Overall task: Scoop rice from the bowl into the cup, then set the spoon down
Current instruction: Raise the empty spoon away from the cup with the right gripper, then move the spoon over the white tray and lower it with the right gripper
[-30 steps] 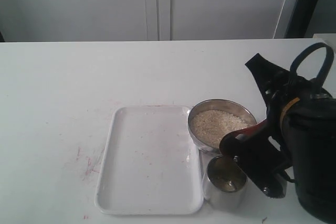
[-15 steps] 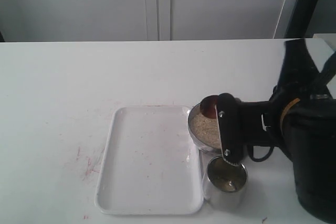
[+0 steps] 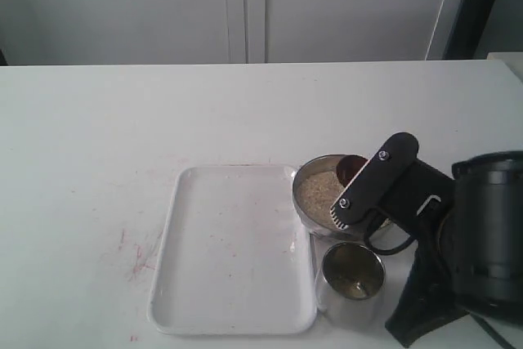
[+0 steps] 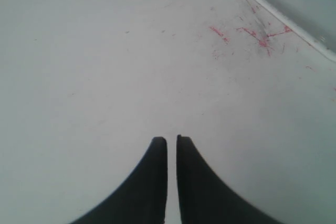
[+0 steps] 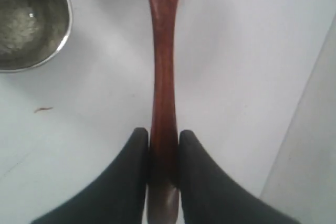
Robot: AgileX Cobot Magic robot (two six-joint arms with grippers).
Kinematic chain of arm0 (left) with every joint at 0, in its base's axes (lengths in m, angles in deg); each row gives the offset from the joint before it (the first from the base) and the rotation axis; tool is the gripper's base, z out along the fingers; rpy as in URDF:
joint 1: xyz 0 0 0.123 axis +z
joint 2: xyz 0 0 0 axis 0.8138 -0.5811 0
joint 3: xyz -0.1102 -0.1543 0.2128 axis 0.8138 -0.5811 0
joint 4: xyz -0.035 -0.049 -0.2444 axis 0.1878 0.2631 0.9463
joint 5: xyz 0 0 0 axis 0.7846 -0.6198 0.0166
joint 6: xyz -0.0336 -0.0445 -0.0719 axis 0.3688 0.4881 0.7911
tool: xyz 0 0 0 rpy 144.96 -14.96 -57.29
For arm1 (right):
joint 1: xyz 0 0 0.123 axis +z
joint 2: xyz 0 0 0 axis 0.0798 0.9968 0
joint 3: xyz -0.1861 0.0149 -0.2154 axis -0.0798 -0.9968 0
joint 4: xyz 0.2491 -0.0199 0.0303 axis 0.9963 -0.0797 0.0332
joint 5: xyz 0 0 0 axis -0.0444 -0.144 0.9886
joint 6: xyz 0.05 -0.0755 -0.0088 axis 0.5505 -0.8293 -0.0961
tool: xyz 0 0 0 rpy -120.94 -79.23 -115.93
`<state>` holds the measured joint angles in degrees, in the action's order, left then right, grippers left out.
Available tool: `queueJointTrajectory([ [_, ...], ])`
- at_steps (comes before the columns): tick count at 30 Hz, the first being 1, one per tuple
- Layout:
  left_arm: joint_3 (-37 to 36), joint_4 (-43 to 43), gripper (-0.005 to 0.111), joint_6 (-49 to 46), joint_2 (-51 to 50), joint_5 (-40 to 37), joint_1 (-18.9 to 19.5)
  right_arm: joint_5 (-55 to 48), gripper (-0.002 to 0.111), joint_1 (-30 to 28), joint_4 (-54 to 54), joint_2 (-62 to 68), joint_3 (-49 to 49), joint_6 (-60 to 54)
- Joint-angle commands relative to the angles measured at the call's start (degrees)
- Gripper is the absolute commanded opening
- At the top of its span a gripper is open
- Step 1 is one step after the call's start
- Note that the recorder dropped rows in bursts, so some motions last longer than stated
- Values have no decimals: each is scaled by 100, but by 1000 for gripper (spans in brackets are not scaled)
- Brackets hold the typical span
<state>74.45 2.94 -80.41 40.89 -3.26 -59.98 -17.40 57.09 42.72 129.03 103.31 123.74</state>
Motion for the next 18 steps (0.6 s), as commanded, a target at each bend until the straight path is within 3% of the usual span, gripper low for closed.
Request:
queueJointTrajectory([
  [1,-53,32,14,33,-37,-277,-42,-25,0,12,649,-8,446,236],
  [10,-53,32,14,33,-37,-277,-42,-25,0,0,1590,522,2393,595],
  [14,-53,32,14,33,-37,-277,-42,-3,0,-25,1711,1512,3450,778],
  [18,-53,32,14,33,-37,-277,-42,158,0,-426,2583,2672,4305,751],
])
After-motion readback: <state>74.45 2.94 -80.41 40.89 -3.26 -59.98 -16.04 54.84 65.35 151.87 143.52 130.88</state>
